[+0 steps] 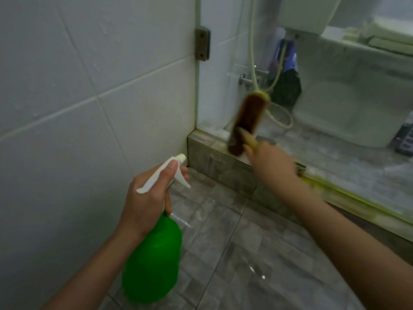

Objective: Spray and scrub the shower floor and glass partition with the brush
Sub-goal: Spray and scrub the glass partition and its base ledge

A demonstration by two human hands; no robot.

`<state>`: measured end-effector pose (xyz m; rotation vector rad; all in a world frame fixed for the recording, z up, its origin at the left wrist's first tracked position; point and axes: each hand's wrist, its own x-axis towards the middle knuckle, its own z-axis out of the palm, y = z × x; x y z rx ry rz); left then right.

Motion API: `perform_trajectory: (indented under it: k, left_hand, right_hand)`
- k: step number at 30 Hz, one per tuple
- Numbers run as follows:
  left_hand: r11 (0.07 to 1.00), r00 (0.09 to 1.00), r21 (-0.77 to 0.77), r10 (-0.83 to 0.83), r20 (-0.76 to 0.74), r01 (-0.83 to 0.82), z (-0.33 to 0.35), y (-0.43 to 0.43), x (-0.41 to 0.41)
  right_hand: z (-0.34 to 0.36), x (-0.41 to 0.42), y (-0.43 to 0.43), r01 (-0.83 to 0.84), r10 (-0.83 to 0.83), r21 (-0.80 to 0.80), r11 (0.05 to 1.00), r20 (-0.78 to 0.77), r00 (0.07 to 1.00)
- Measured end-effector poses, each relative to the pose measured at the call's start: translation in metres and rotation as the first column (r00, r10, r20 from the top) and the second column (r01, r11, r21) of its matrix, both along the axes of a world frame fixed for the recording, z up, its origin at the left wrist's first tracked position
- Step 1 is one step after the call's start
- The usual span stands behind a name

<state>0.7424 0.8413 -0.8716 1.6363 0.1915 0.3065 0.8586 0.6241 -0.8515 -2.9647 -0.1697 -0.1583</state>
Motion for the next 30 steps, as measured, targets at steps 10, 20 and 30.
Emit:
perform_trajectory:
  k: [10,20,30]
  left_hand:
    - [0.995,0.999,-0.097,0.036,0.013,-0.035,0.004,-0.011,0.005]
    - [0.996,0.996,-0.043,0.085,0.032,-0.083,0.004,0.003,0.001]
    - [0.997,1.0,-0.076,-0.024,0.0,0.024,0.023,-0.028,-0.012]
  right_hand:
    - [-0.004,0.011,-0.006,0.014,-0.016,-0.03,0.999,-0.065,0.998]
    - [-0.002,0.062,0.076,-0.139,0.138,-0.137,0.981,-0.01,0.99]
    - [-0.013,-0.049,-0.116,0.185,-0.186,-0.067,0.98,-0.015,0.982]
